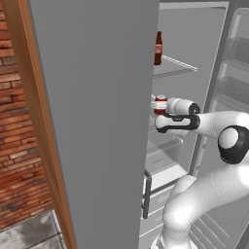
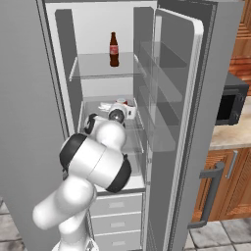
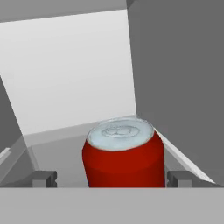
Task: Open the fridge, grab two sodas, and place both sodas inside the bowl with ice on the dining counter.
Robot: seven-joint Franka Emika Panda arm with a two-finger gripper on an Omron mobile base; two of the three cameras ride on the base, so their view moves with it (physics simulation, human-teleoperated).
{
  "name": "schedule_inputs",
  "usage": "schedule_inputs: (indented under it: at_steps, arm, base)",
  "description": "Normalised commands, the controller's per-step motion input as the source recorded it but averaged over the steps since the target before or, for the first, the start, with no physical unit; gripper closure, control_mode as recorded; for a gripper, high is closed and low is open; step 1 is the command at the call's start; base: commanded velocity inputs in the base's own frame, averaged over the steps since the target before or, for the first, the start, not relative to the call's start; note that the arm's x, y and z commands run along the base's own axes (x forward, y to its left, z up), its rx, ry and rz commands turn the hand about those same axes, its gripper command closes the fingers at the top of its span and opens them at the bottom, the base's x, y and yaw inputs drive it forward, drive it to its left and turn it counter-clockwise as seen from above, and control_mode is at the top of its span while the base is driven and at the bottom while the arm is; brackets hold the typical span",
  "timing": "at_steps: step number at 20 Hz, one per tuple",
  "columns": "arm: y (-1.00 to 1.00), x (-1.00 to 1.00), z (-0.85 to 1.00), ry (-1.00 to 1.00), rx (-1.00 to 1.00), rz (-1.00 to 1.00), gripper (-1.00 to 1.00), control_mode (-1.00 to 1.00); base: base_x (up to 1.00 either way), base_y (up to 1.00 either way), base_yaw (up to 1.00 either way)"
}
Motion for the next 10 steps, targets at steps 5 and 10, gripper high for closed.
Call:
schedule_inputs:
  at_steps: [5, 10]
  arm:
    - [-0.12, 0.0, -0.05, 0.0, 0.0, 0.0, -1.0, -1.0]
    - [-0.02, 0.02, -0.04, 0.0, 0.0, 0.0, -1.0, -1.0]
  base:
    - [0.0, 0.0, 0.0]
    - [0.0, 0.0, 0.0]
